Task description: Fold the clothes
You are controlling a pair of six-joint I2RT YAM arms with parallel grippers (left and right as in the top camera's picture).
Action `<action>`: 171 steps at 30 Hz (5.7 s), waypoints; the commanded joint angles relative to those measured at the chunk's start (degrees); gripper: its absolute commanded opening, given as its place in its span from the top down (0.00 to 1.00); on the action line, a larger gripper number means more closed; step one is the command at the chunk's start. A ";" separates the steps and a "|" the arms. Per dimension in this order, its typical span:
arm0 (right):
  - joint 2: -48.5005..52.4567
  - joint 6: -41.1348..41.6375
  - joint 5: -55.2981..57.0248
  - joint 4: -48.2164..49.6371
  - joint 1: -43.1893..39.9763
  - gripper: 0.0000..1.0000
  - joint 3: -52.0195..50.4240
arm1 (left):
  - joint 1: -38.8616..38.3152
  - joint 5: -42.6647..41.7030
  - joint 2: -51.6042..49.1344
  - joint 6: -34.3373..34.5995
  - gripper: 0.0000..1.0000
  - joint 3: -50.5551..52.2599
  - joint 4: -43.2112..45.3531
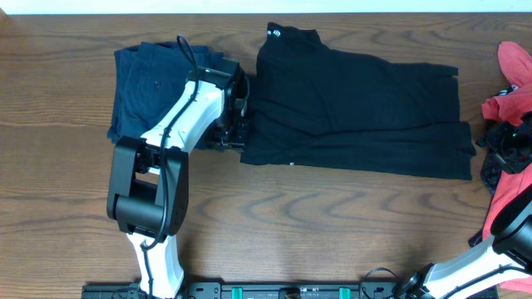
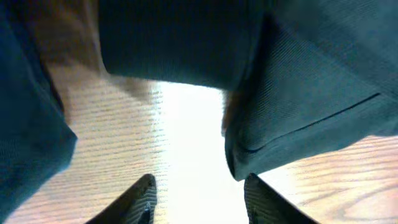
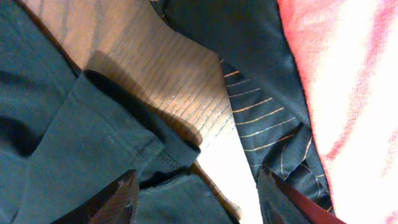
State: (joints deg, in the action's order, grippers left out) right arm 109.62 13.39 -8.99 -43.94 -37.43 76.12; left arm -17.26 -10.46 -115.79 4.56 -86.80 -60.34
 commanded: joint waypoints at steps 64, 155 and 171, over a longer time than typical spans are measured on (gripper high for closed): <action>-0.85 0.31 -7.98 -0.66 1.62 0.43 0.28 | -0.02 -5.57 -4.92 0.26 0.68 -3.37 15.85; -0.85 0.33 -9.46 -0.44 1.95 0.43 0.28 | -11.87 -8.26 -2.82 7.82 0.94 -5.60 26.21; -0.85 0.31 -9.46 -0.50 1.95 0.42 0.28 | -11.61 -6.36 -2.86 6.67 0.22 -5.57 34.93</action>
State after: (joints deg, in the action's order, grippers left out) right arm 109.62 13.41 -18.00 -44.38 -36.62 76.12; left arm -29.08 -17.98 -120.42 11.79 -91.02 -25.30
